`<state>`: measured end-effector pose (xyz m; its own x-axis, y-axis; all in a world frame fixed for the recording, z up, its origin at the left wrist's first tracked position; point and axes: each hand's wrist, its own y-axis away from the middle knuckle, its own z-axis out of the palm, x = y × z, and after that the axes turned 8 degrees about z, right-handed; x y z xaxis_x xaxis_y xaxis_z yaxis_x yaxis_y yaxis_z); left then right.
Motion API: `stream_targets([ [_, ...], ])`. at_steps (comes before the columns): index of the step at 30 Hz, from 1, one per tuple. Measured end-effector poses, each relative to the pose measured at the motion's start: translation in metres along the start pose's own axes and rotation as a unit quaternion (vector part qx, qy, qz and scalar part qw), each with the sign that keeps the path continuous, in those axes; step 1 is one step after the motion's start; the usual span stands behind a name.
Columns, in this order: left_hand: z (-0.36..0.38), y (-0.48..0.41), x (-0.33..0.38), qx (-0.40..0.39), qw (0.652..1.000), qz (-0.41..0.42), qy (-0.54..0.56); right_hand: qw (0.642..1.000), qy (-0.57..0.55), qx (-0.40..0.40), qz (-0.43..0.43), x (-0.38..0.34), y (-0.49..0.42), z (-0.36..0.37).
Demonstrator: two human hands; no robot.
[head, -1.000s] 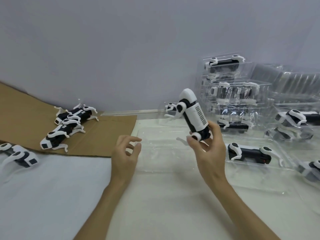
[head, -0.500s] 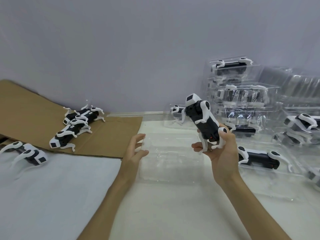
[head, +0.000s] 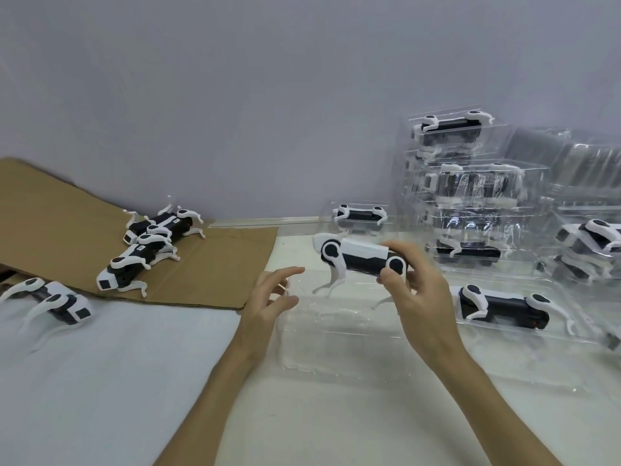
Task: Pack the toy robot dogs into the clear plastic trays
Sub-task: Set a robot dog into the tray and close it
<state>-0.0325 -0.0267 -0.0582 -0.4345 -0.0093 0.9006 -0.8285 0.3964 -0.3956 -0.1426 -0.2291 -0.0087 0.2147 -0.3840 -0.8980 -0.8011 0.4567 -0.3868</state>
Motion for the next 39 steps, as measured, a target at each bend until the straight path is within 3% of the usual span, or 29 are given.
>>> stream_targets([
  [11,0.002,-0.001,-0.002,-0.024,0.999,0.003,0.032,0.979,0.194,-0.059,0.009,0.009,0.003,0.006],
  [23,0.004,-0.005,0.002,-0.004,0.998,0.01,0.061,0.973,0.212,-0.082,0.049,0.013,-0.002,0.004],
  [35,0.008,-0.005,0.004,0.037,0.997,-0.021,0.061,0.971,0.234,-0.031,0.042,0.023,0.0,0.009],
  [39,0.009,-0.003,0.004,0.065,0.994,-0.034,0.077,0.986,0.136,-0.026,0.097,0.026,-0.001,0.009],
])
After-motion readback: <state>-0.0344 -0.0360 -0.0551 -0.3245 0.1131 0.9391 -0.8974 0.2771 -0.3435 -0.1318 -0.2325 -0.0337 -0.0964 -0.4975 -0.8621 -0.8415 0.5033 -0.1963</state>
